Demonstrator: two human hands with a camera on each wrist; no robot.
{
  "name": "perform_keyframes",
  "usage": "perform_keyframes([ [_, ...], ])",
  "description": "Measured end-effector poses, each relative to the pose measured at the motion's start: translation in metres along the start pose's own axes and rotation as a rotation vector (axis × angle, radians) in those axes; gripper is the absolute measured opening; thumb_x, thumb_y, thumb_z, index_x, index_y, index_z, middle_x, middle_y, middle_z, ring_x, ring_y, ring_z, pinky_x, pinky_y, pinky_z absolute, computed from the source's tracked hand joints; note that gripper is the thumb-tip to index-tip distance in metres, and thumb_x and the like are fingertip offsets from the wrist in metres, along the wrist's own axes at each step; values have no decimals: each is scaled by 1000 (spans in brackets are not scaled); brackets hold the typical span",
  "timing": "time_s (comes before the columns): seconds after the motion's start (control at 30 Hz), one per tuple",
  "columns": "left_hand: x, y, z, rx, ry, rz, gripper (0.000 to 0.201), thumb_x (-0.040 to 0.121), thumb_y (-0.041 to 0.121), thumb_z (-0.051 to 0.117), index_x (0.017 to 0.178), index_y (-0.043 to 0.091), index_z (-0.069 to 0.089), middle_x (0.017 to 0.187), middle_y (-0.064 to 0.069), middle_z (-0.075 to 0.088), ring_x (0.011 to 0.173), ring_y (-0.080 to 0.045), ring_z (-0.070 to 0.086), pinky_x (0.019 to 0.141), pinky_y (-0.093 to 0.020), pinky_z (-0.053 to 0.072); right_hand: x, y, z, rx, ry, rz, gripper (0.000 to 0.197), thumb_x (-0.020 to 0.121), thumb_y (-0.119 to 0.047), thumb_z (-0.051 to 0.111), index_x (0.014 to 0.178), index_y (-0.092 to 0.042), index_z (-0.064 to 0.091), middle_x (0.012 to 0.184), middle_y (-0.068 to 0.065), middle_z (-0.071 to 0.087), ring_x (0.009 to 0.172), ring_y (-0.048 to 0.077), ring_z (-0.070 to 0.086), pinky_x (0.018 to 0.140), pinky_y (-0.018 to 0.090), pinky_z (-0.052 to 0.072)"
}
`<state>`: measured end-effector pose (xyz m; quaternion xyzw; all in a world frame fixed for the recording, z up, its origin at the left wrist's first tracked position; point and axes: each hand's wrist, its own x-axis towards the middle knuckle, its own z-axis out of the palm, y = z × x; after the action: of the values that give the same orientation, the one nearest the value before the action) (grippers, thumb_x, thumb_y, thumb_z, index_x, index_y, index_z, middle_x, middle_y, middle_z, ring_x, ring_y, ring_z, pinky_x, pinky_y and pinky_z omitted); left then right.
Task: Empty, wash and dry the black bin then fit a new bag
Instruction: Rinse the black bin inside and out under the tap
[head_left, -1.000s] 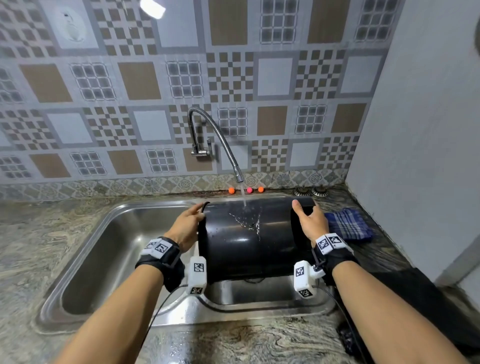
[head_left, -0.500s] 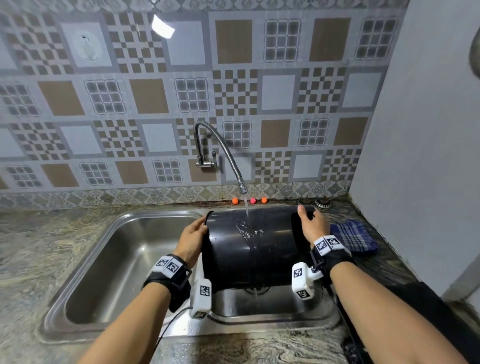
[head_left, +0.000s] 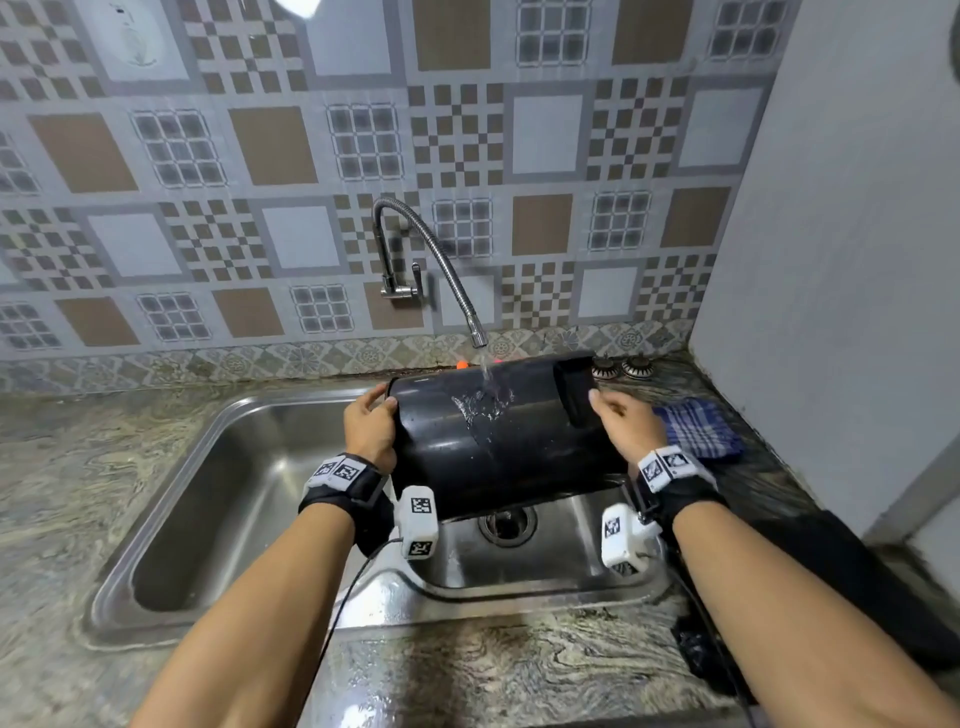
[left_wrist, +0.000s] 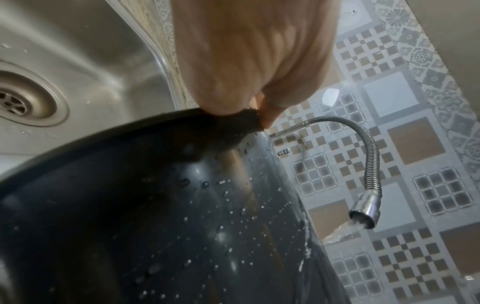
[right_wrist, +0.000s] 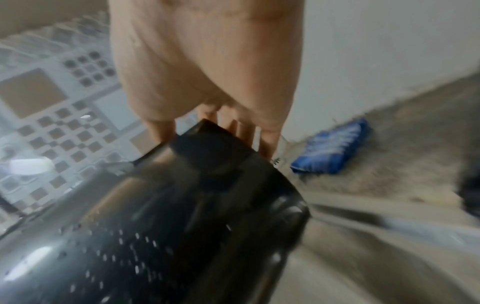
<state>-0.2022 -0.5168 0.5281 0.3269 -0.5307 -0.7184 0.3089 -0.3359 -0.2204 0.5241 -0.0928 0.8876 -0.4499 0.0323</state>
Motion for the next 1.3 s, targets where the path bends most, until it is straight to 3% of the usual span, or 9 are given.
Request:
perform_keyframes([
  [0.13, 2, 5, 6, -31, -28, -17, 27, 93, -8, 49, 112, 3, 64, 86, -11, 67, 82, -28, 62, 85, -40, 53, -24, 29, 15, 315, -6, 63, 51, 86, -59, 59, 127, -30, 59, 124, -7, 62, 119, 14, 55, 103, 31, 41],
  [0.3, -6, 13, 14, 76, -147, -44, 32, 81, -12, 43, 58, 7, 54, 51, -4, 49, 49, -20, 47, 50, -26, 44, -35, 39, 22, 396, 22, 7, 53, 87, -34, 69, 136, -22, 53, 118, -7, 62, 114, 9, 56, 96, 21, 37],
  [0.5, -11, 7, 15, 195, -282, -72, 43, 96, 2, 36, 111, 29, 66, 81, 3, 68, 69, -15, 61, 62, -26, 50, -29, 45, 18, 347, 42, 49, 60, 83, -48, 69, 137, -28, 52, 126, -6, 60, 122, 15, 54, 108, 36, 39],
  [0.6, -14, 0, 12, 207, -221, -64, 54, 94, 2, 35, 129, 38, 57, 71, -1, 51, 50, -13, 45, 49, -23, 44, -26, 45, 18, 307, 42, 18, 51, 80, -52, 70, 128, -36, 58, 125, -6, 61, 119, 15, 54, 106, 37, 41],
  [0.73, -30, 2, 11, 202, -79, -44, 29, 91, -4, 34, 113, 4, 52, 74, -8, 41, 55, -17, 38, 33, -15, 34, -23, 41, 19, 285, 59, -21, 39, 78, -54, 71, 113, -39, 65, 110, -9, 67, 106, 14, 61, 97, 37, 48],
  [0.9, -34, -7, 1, 224, -143, -55, 38, 90, -5, 38, 124, 8, 52, 100, -10, 62, 78, -20, 58, 65, -28, 49, -28, 37, 20, 264, 117, -39, 27, 79, -46, 74, 100, -29, 68, 89, -10, 68, 89, 15, 64, 81, 30, 50],
  [1.03, -46, -9, -3, 214, -268, -140, 47, 100, 14, 39, 126, 52, 48, 112, 9, 66, 97, -16, 60, 75, -37, 51, -32, 41, 25, 249, 149, -37, 25, 80, -47, 73, 97, -29, 66, 85, -13, 66, 86, 17, 63, 78, 29, 47],
  [1.2, -46, -15, -5, 158, -222, -82, 45, 84, -14, 37, 120, 0, 59, 92, -13, 68, 78, -27, 63, 57, -25, 52, -23, 31, 16, 247, 122, 8, 30, 81, -50, 70, 98, -27, 65, 90, -4, 67, 91, 21, 62, 86, 33, 49],
  [1.3, -49, -19, -12, 134, -326, -24, 57, 83, -23, 34, 124, 5, 61, 105, -11, 73, 99, -30, 69, 71, -26, 58, -11, 27, 12, 238, 114, 55, 36, 80, -55, 68, 101, -26, 63, 100, 1, 67, 98, 26, 61, 92, 37, 49],
])
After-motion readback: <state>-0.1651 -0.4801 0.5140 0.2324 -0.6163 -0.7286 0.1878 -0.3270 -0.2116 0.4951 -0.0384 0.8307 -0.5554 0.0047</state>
